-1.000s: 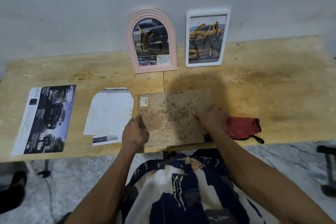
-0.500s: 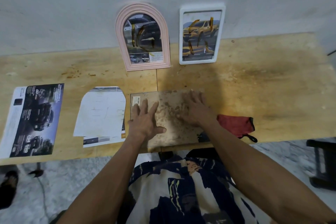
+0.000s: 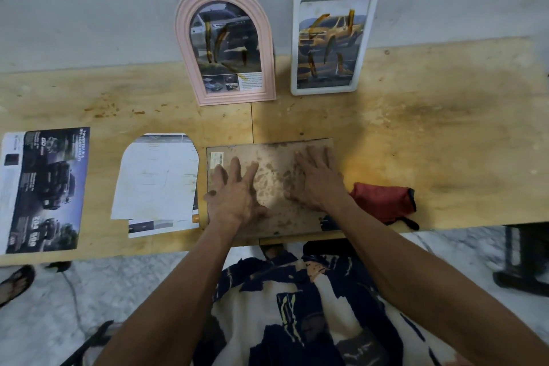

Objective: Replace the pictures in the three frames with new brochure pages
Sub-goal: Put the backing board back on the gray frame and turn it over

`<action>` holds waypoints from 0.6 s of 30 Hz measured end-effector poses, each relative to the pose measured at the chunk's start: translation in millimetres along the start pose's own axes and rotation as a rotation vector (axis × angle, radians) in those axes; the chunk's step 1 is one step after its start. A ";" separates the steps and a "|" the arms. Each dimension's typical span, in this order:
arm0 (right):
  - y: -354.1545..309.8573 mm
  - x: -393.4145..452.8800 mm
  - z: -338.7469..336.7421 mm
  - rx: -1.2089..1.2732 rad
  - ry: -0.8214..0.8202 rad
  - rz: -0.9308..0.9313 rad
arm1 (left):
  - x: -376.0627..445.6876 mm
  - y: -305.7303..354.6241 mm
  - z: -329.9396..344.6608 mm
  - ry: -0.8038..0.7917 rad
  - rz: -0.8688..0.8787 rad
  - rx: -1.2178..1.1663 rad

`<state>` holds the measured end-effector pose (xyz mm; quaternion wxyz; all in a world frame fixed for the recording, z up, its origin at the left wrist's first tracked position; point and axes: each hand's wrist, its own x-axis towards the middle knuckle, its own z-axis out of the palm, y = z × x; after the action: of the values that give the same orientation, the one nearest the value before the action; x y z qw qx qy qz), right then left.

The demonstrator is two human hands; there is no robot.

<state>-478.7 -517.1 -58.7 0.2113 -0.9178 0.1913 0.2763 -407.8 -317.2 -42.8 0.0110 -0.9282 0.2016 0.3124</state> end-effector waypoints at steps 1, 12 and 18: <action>-1.3 -1.5 -1.9 -0.003 0.002 -0.002 | 0.1 -0.7 -0.2 0.000 0.002 -0.002; 9.5 -13.0 -8.7 -0.048 -0.017 -0.095 | -3.0 -1.9 2.2 -0.004 0.020 -0.001; 23.2 -47.7 10.2 -0.176 -0.050 -0.127 | -10.5 -4.2 4.8 0.103 0.028 -0.064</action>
<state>-530.8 -520.3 -44.9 0.1514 -0.9360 0.1024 0.3007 -416.6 -308.8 -40.9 -0.0336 -0.9401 0.2046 0.2705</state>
